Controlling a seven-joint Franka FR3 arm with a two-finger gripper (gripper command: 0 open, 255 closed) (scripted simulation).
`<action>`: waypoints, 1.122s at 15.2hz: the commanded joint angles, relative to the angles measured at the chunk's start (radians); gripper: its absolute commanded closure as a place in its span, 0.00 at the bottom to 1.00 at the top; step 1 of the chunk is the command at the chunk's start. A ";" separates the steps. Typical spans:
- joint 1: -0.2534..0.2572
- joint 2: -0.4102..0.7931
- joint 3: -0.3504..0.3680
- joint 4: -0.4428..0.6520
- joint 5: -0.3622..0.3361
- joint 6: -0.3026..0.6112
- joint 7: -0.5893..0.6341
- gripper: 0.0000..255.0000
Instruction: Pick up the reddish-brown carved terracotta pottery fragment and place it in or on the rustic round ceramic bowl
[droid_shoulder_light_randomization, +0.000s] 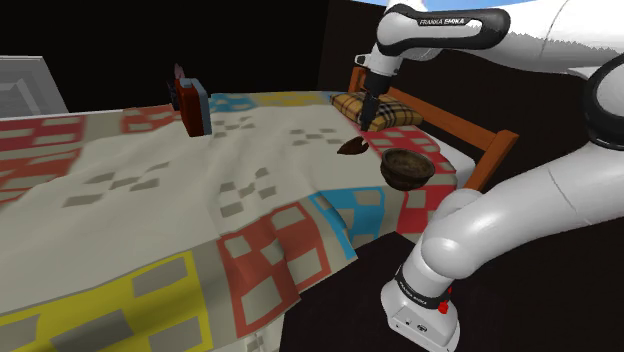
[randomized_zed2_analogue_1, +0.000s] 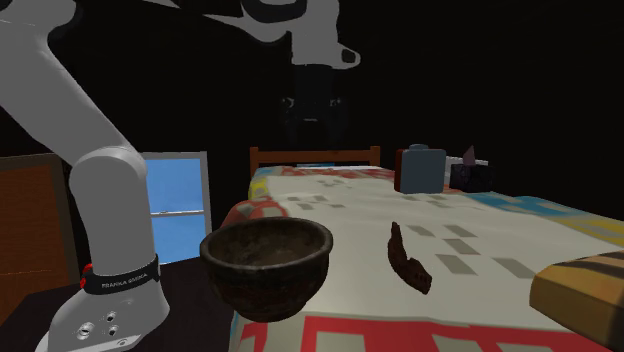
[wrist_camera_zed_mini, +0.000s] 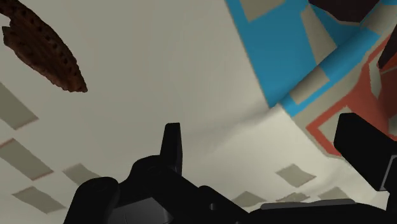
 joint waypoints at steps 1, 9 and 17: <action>0.014 0.069 -0.055 0.039 -0.001 0.013 -0.098 0.00; 0.056 0.427 -0.251 0.266 0.104 0.037 -0.506 0.00; -0.069 0.870 -0.279 0.607 0.317 -0.026 -0.899 0.00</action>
